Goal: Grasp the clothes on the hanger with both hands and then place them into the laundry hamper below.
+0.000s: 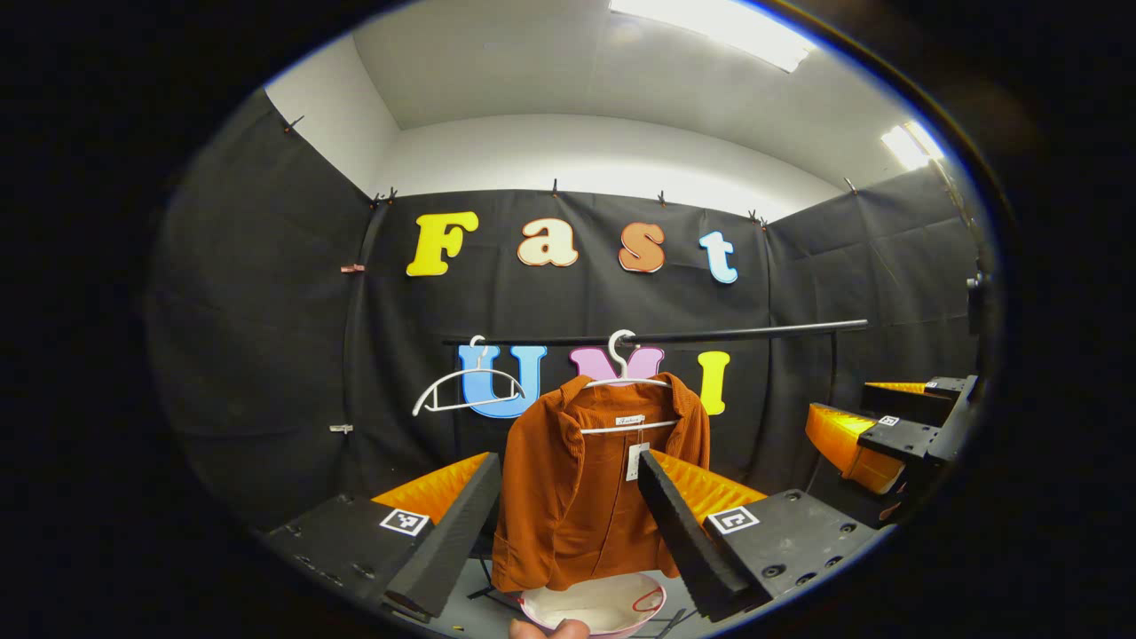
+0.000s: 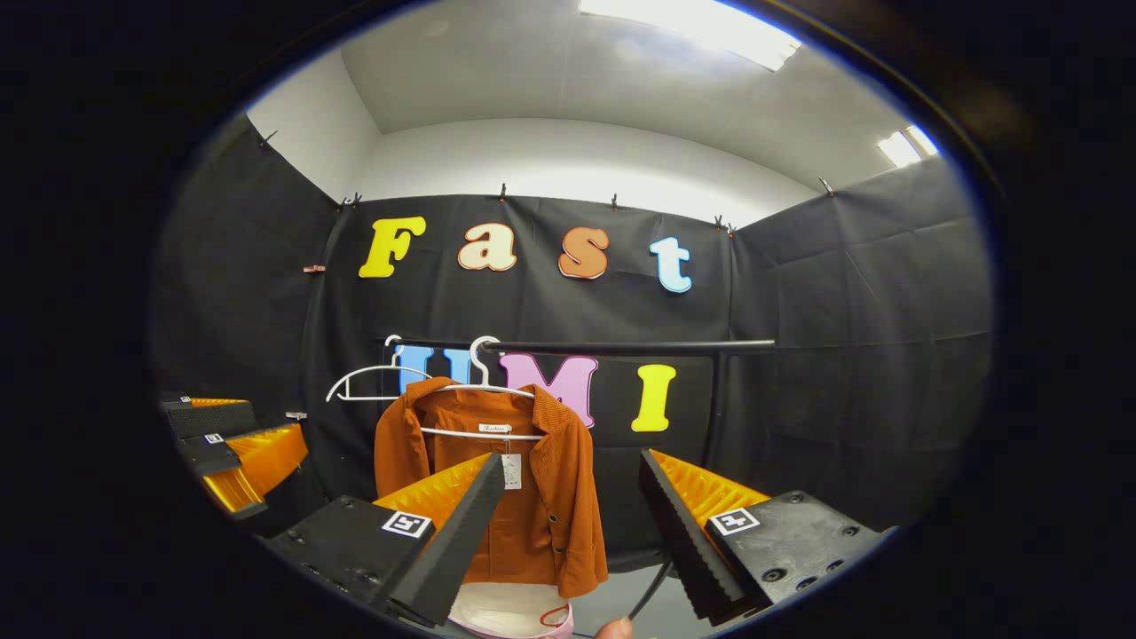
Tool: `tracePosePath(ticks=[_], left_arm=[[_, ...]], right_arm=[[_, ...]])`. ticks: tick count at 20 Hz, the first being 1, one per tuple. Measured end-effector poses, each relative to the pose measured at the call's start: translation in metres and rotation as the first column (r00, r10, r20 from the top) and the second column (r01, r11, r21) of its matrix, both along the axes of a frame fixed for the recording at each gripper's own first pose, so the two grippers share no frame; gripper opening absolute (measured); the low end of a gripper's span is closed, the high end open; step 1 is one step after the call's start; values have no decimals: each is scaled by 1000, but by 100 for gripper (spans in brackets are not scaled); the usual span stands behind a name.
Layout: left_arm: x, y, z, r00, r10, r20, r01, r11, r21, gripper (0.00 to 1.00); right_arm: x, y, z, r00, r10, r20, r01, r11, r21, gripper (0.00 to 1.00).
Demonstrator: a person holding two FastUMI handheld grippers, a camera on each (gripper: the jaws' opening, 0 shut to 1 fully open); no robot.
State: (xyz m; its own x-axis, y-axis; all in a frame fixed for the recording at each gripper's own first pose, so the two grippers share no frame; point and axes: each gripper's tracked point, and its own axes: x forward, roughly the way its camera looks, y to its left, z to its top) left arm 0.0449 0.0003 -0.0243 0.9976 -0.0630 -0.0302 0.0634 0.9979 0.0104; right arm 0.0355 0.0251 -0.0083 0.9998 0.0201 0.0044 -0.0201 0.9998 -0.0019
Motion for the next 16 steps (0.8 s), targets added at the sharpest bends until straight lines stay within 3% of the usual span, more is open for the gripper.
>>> tracePosePath(ticks=[5,12,16], left_arm=[[72,-7,-26,1000,0,-2,0,1000,18,98],[185,-6,-67,993,118,1,-118,993,6,98],[229,2,-98,981,192,-33,-191,981,27,98]], right_arm=[[67,5,-32,999,29,-23,-29,1000,6,98],[179,26,-88,993,118,-20,-116,990,85,98],[229,35,-140,988,120,-97,-109,988,108,98]])
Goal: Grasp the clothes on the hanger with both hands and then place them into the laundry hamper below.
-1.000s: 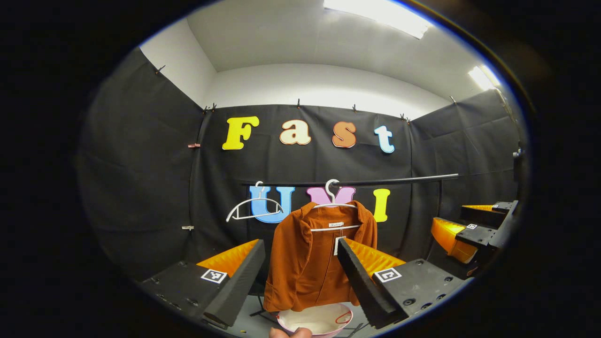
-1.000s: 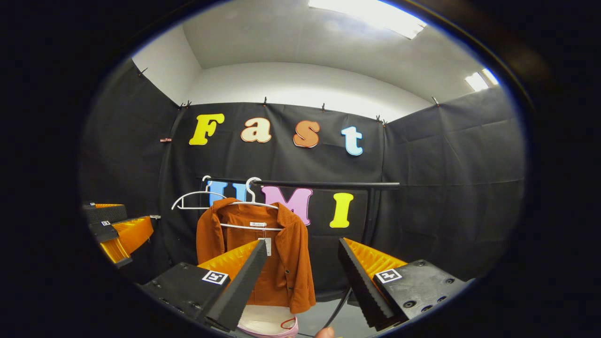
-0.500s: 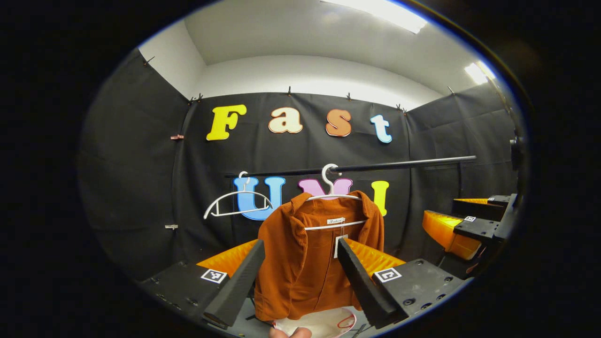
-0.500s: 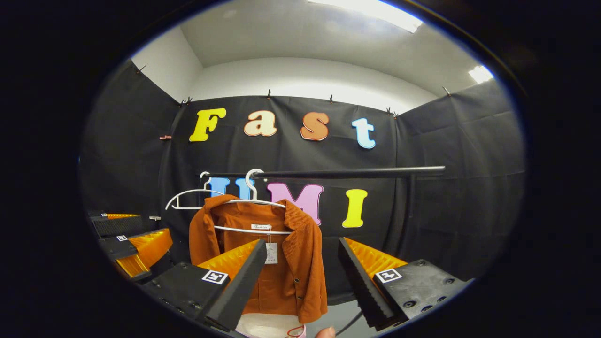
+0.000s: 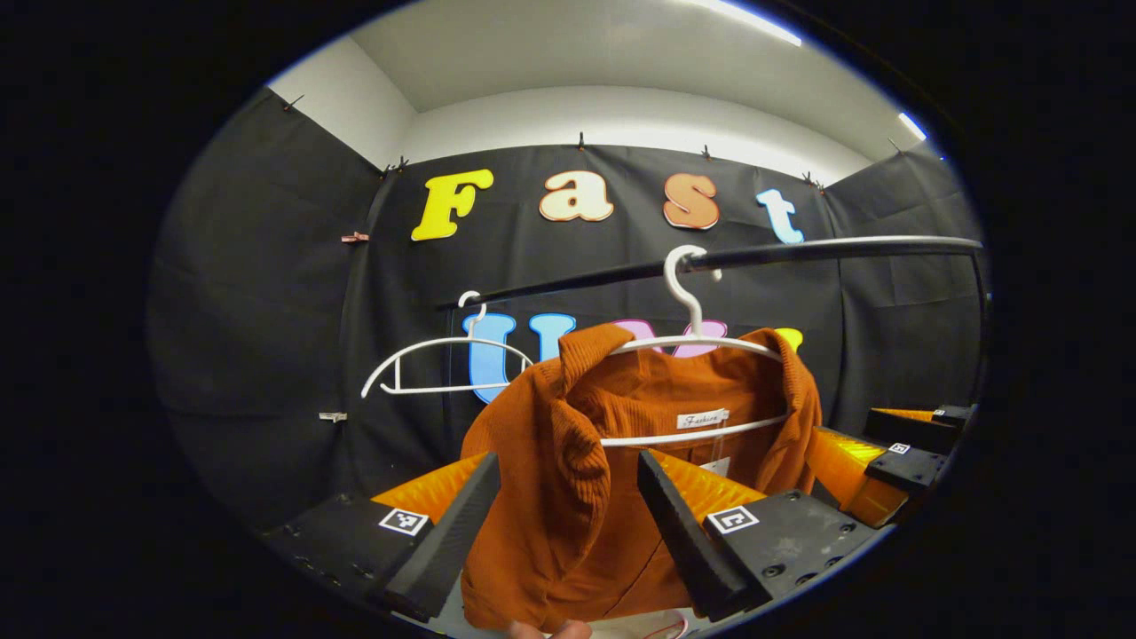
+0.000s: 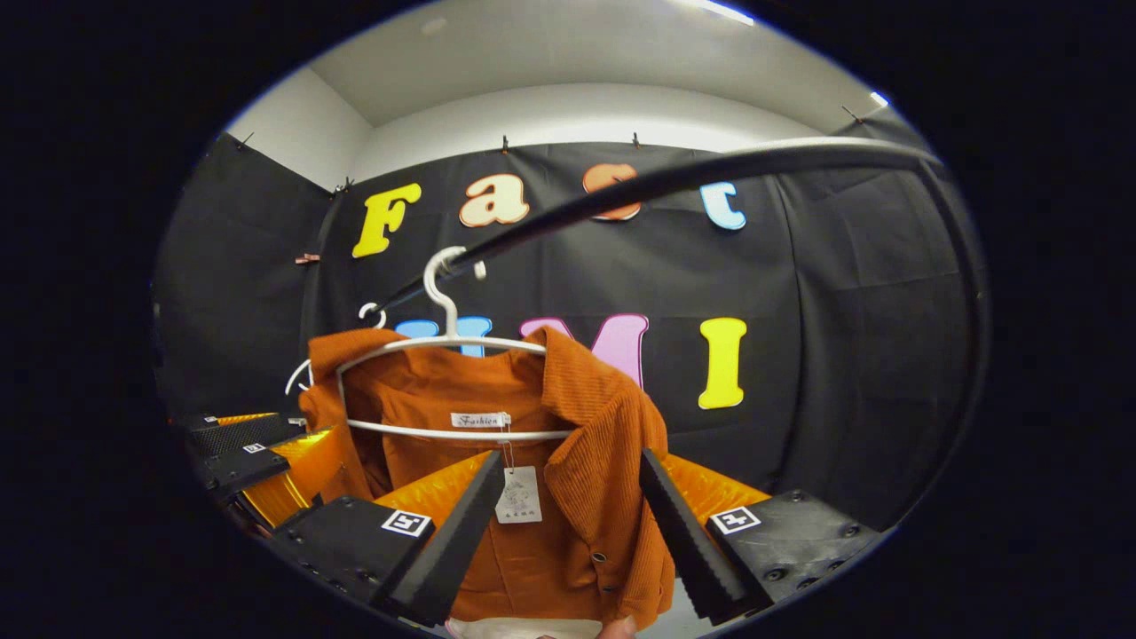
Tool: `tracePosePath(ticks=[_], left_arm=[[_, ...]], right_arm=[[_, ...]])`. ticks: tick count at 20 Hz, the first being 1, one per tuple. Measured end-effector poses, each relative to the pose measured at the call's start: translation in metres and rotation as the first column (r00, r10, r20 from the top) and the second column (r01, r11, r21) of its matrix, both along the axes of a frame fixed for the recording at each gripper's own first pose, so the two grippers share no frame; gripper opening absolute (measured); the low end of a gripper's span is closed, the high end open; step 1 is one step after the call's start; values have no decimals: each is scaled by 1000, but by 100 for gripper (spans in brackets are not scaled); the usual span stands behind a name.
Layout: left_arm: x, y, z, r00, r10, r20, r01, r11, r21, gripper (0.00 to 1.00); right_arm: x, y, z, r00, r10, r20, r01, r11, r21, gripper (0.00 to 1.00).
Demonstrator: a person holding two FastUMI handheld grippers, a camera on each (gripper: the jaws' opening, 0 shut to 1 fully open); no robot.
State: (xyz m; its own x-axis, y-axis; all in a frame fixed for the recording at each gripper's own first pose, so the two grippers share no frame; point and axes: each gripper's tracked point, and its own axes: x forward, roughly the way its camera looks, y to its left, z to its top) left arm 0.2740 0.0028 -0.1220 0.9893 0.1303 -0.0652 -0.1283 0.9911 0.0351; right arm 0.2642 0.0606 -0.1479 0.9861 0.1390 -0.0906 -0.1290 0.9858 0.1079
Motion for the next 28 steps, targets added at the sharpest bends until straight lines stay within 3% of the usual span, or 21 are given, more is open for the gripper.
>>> tracePosePath(ticks=[7,8,9,12,13,14,17,18,21,23,26,28], left_arm=[[38,17,-23,999,51,-4,-50,998,31,98],[40,21,-23,998,56,0,-56,998,34,93],[45,22,-23,999,53,-3,-53,998,39,79],[48,18,-25,1000,10,-18,-9,1000,26,35],[48,22,-23,1000,19,-16,-18,999,31,21],[49,25,-24,1000,20,-18,-19,999,25,7],[48,23,-26,999,7,-38,-7,1000,5,4],[48,24,-27,998,3,-55,-4,1000,-7,5],[48,23,-38,982,-47,-184,35,997,-65,5],[43,23,-34,962,-101,-255,75,991,-112,5],[38,25,-23,926,-175,-335,123,978,-170,5],[36,30,-10,918,-191,-348,137,975,-175,5]], right_arm=[[63,6,-34,1000,-26,-2,26,1000,1,100],[68,7,-35,1000,-20,-11,21,1000,18,86],[72,10,-36,1000,-1,-20,2,999,52,83],[81,0,-43,999,-15,-51,21,993,114,27],[80,4,-42,998,18,-68,-7,988,156,9],[81,7,-46,994,43,-101,-23,981,190,8],[75,2,-45,979,111,-168,-61,959,277,8],[82,9,-54,968,138,-208,-70,951,301,4],[76,16,-53,913,261,-314,-122,908,400,4],[71,11,-53,854,335,-398,-153,893,424,4],[51,10,-47,762,446,-469,-250,871,422,4],[49,3,-48,742,456,-492,-311,884,350,4]])
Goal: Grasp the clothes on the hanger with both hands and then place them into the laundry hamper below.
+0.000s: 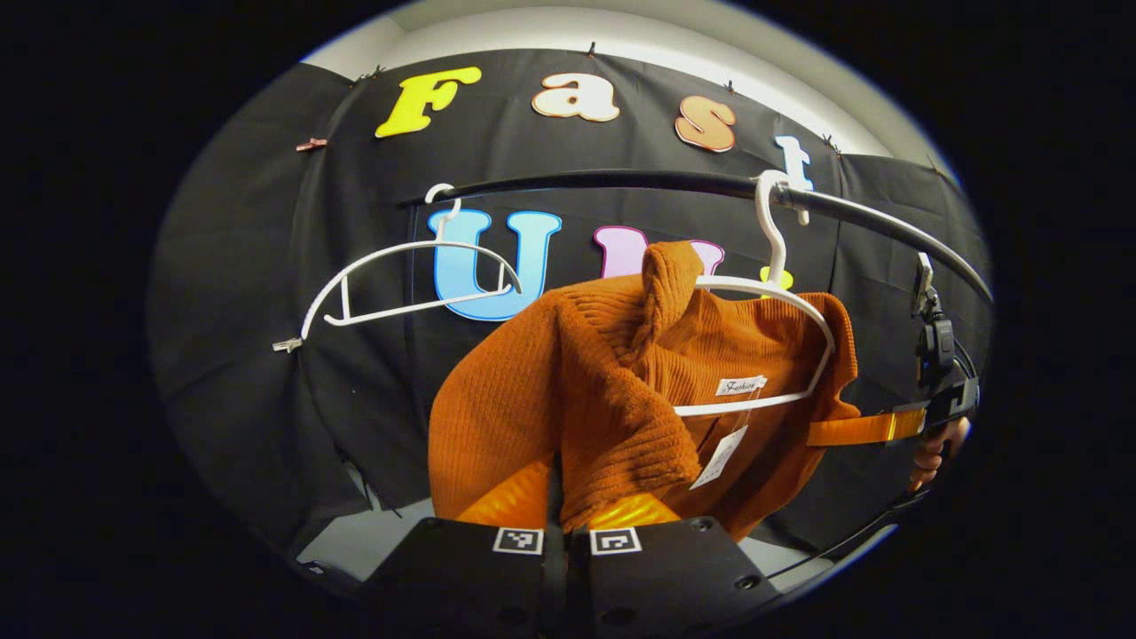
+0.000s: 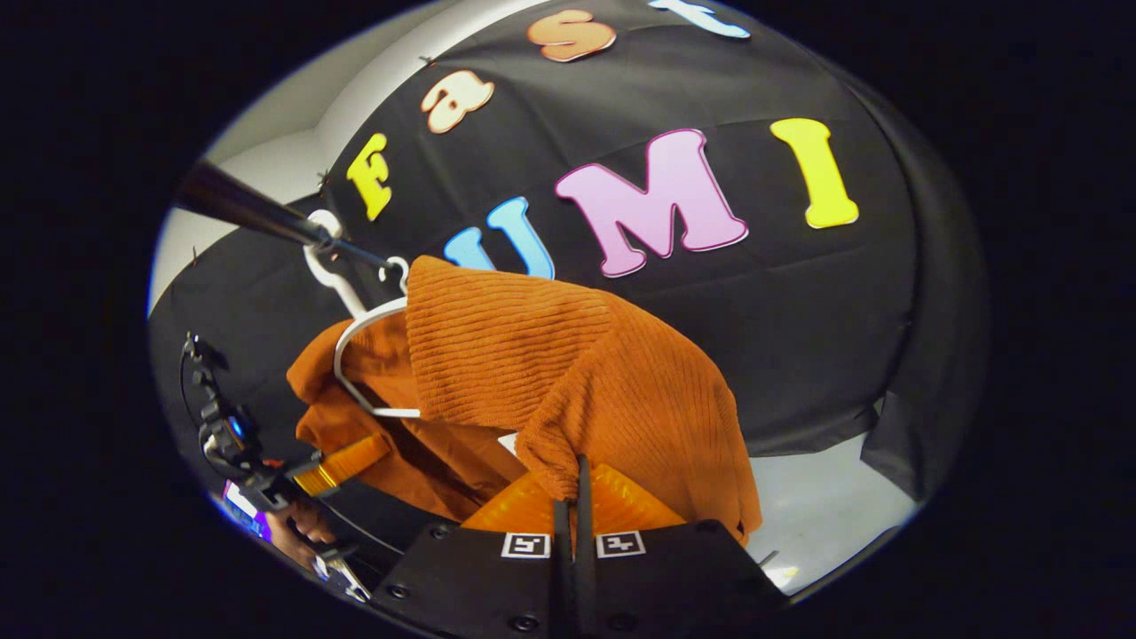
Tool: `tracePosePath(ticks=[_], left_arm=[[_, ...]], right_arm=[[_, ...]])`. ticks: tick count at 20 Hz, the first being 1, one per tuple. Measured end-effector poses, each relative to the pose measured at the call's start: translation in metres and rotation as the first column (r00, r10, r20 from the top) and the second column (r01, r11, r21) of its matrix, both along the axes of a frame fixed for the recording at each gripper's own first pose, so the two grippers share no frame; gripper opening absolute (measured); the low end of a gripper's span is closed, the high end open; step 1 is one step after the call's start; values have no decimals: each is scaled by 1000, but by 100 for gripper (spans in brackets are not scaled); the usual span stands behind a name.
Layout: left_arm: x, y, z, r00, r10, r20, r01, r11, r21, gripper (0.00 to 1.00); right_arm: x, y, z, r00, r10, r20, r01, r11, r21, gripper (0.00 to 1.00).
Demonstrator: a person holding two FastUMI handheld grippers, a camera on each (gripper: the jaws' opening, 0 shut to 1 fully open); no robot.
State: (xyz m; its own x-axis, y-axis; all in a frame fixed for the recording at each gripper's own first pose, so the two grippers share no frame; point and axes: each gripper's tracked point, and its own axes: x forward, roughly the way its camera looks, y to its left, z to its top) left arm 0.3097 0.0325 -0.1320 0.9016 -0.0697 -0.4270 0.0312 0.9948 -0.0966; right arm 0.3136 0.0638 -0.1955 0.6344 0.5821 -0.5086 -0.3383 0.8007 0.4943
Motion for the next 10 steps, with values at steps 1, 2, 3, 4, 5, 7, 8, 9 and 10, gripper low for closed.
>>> tracePosePath(ticks=[1,2,3,4,5,7,8,9,10], left_arm=[[4,7,14,999,11,37,-12,1000,19,5],[4,16,24,998,21,60,-23,999,45,5],[5,23,30,997,29,70,-34,997,66,5],[4,28,36,995,39,92,-46,996,74,5],[6,31,46,992,49,119,-58,996,74,5],[13,40,63,982,69,174,-84,993,79,5],[15,44,63,981,74,179,-91,992,86,5],[20,49,60,982,76,171,-93,991,93,5],[23,52,57,982,81,169,-99,990,99,5]], right_arm=[[5,-9,3,999,-11,34,12,999,-48,4],[11,-22,10,997,-31,71,37,996,-79,4],[18,-33,19,992,-65,111,76,992,-99,4],[29,-44,30,980,-115,160,134,985,-111,4],[40,-54,43,963,-158,218,187,975,-119,4],[61,-70,67,916,-242,319,289,951,-110,4],[68,-78,76,890,-284,357,338,936,-96,4],[76,-87,83,865,-322,384,379,922,-81,4],[83,-98,84,841,-359,405,422,904,-74,4]])
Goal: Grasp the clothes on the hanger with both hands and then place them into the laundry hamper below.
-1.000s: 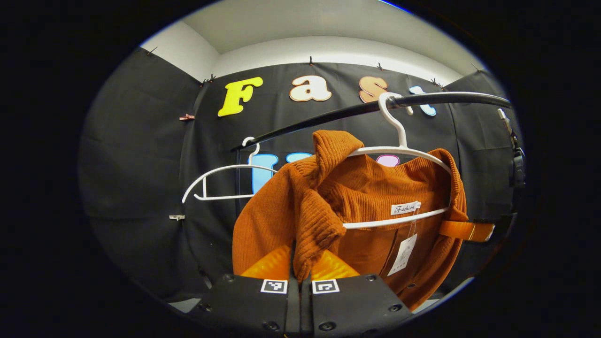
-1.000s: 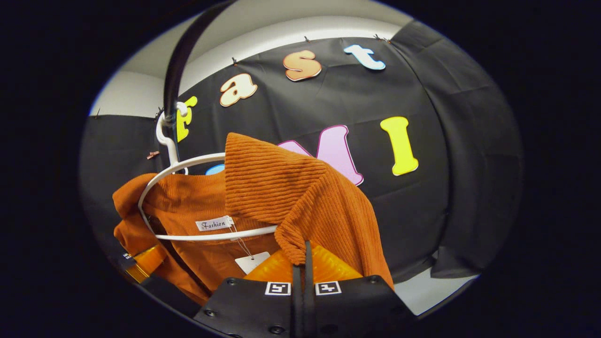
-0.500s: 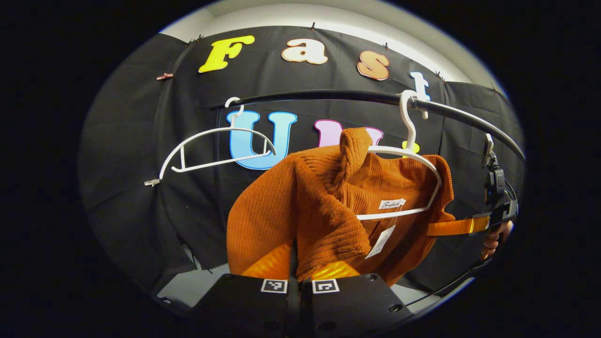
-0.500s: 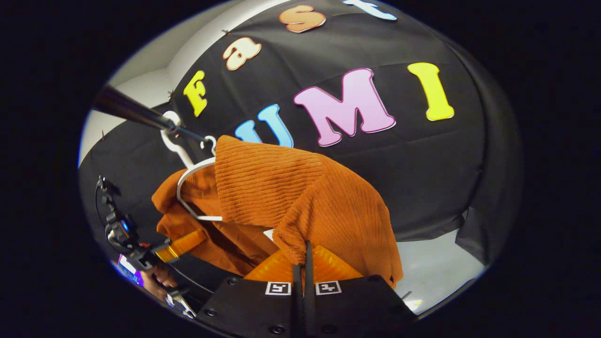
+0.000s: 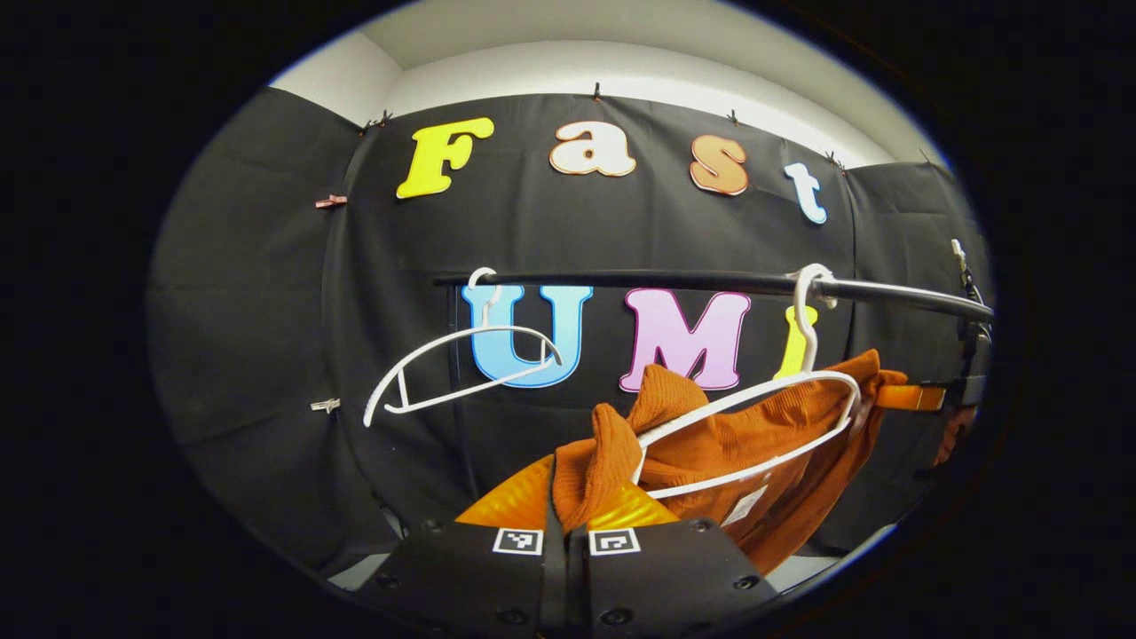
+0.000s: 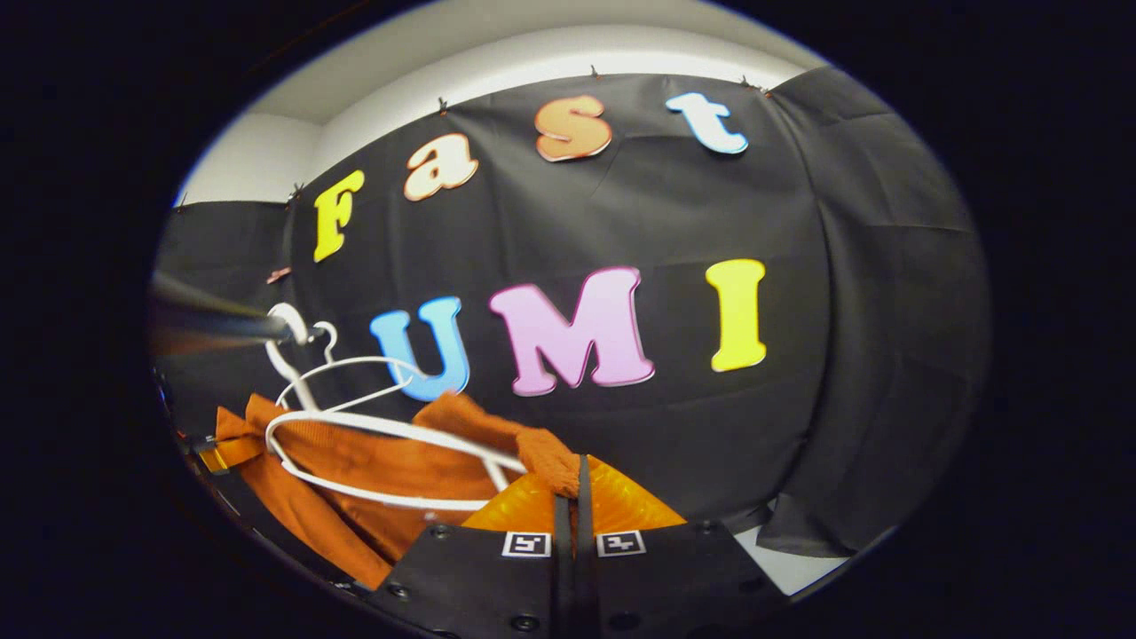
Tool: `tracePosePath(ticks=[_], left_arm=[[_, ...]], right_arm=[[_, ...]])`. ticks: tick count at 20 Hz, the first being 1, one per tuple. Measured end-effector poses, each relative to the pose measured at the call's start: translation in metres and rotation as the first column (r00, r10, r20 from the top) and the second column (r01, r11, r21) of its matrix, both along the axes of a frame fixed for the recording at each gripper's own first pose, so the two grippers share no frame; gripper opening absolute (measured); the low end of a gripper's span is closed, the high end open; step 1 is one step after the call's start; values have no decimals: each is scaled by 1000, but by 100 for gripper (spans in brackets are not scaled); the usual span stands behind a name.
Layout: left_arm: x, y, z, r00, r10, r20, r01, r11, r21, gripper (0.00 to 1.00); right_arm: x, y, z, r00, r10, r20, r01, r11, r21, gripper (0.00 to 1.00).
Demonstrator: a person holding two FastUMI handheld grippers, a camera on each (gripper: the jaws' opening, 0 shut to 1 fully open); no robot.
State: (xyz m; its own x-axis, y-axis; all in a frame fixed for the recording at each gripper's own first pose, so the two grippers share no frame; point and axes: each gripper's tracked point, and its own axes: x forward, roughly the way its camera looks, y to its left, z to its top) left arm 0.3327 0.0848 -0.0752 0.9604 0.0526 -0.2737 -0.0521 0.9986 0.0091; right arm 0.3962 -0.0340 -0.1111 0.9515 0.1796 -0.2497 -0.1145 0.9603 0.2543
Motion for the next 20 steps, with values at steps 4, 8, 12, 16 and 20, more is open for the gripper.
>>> tracePosePath(ticks=[4,8,12,16,20], left_arm=[[7,10,-18,999,9,-31,-9,1000,-12,5],[8,22,-43,997,41,-66,-42,999,-15,5],[-1,39,-79,991,98,-94,-99,995,-5,5],[-21,41,-121,985,84,-148,-90,995,-38,5],[-39,10,-136,989,-12,-150,10,1000,-16,5]], right_arm=[[17,-20,-39,995,-90,-50,90,996,-4,4],[8,-10,-95,988,-66,-139,73,996,48,4],[-25,24,-134,981,15,-193,14,989,147,4],[-62,64,-151,971,122,-206,-70,967,245,4],[-98,114,-139,954,247,-170,-190,936,296,4]])
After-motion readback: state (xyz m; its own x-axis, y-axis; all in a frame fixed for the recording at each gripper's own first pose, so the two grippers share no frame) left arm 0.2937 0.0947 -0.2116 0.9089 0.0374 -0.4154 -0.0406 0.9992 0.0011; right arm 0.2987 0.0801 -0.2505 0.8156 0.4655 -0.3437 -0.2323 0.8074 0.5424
